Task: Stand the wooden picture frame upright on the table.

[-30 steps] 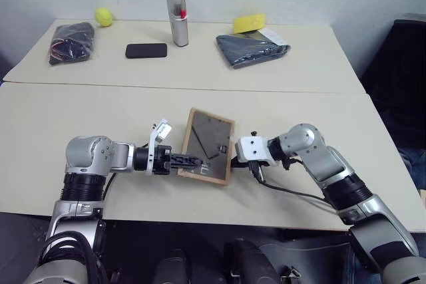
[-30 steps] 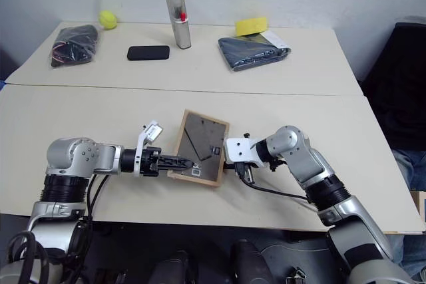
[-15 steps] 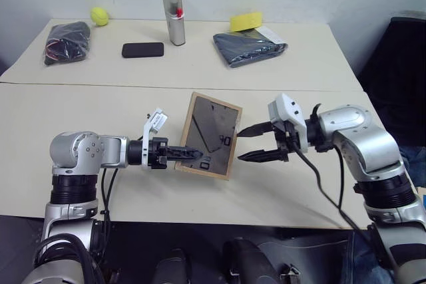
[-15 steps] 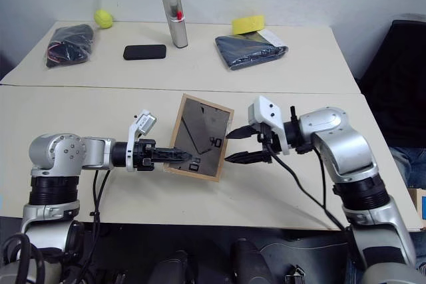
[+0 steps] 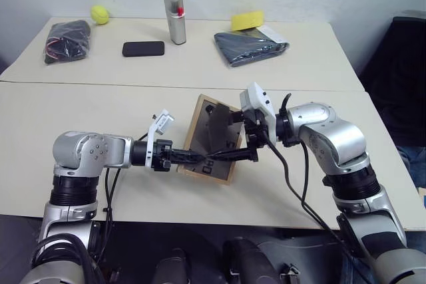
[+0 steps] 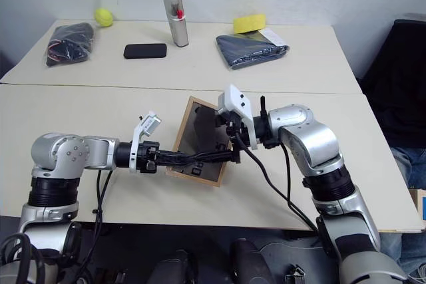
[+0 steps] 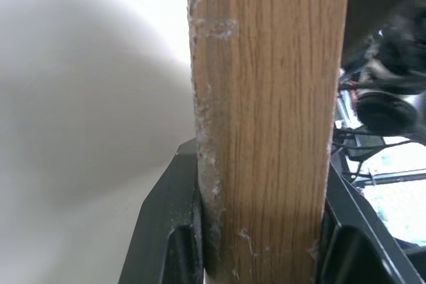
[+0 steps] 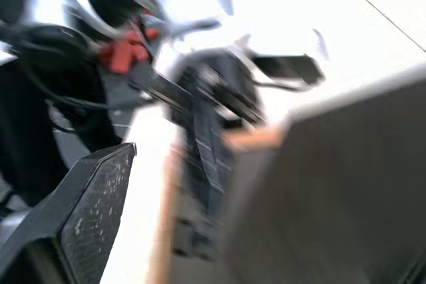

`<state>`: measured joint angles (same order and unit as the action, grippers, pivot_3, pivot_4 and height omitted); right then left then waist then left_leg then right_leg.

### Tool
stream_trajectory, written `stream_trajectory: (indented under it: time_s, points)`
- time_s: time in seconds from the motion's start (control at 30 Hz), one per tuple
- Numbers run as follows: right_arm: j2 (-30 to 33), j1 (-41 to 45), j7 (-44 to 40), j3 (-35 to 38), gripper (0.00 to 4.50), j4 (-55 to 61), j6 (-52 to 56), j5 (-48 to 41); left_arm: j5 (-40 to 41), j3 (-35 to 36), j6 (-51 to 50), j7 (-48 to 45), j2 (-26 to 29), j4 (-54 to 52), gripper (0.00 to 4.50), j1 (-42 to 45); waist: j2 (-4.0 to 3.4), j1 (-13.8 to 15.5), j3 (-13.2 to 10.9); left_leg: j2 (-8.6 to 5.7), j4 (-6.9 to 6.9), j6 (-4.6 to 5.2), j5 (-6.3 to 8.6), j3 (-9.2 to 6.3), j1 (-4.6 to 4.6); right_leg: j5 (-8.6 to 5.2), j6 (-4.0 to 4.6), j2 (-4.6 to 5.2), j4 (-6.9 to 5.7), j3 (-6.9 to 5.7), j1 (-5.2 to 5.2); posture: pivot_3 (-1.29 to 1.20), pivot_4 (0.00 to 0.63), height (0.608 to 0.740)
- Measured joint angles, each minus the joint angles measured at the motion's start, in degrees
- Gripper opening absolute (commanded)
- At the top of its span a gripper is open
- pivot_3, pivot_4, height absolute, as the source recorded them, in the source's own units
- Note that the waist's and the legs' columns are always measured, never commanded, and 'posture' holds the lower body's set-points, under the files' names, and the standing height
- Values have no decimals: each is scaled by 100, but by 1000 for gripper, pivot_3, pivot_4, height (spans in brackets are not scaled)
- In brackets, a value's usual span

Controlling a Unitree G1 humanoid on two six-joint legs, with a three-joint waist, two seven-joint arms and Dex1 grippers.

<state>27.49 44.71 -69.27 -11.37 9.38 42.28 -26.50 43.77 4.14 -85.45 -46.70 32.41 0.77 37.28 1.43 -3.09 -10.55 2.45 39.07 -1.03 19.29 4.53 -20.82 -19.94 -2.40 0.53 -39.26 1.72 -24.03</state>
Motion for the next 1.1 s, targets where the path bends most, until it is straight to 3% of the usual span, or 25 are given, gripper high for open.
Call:
stream_trajectory:
  time_s: [0.2,0.27,0.43,0.6,0.8,0.9,1.03,1.1]
  points:
    - [503,-164,63,287,4500,257,145,-243,-40,-101,279,-75,227,245,1279,25,0,11,0,-4,6,0,-4,-1,-52,0,0,3,-14,1,-53,0,150,740]
    - [828,-353,120,284,4500,327,-279,18,-50,-108,292,-72,247,297,1279,34,1,13,0,-4,6,1,-4,-1,-52,0,0,3,-8,1,-50,0,150,740]
    - [1305,-1068,789,198,4500,-595,-3406,1883,40,-7,27,-79,375,352,1279,60,8,-3,-3,-11,5,2,-4,3,-52,0,0,-1,-10,10,-52,0,150,740]
    - [1294,-1014,2726,-37,4500,-2195,-7759,4123,418,325,-460,-133,434,339,1279,281,10,-54,-6,-10,4,-6,-9,11,-46,0,0,-6,-22,21,-57,0,150,740]
    - [883,-329,5138,-278,4500,-3360,-10027,6290,798,495,-709,-148,508,352,1279,333,10,-149,-6,-8,8,-11,-14,13,-41,-1,1,-6,-34,23,-57,0,150,740]
    - [556,70,6120,-407,3935,-3693,-10275,6990,879,479,-711,-133,521,314,1279,328,10,-190,-6,-6,7,-16,-17,14,-38,-3,6,-8,-40,24,-59,0,150,740]
    - [402,428,7008,-685,2573,-4144,-10365,7701,899,500,-550,-128,527,113,1279,246,10,-180,-5,-5,7,-18,-18,15,-37,-6,10,-7,-43,23,-59,0,150,740]
    - [384,505,7429,-779,2227,-4290,-10432,7916,930,567,-492,-202,531,113,1279,121,10,-180,-6,-5,7,-18,-18,15,-38,-6,10,-7,-43,22,-60,0,150,740]
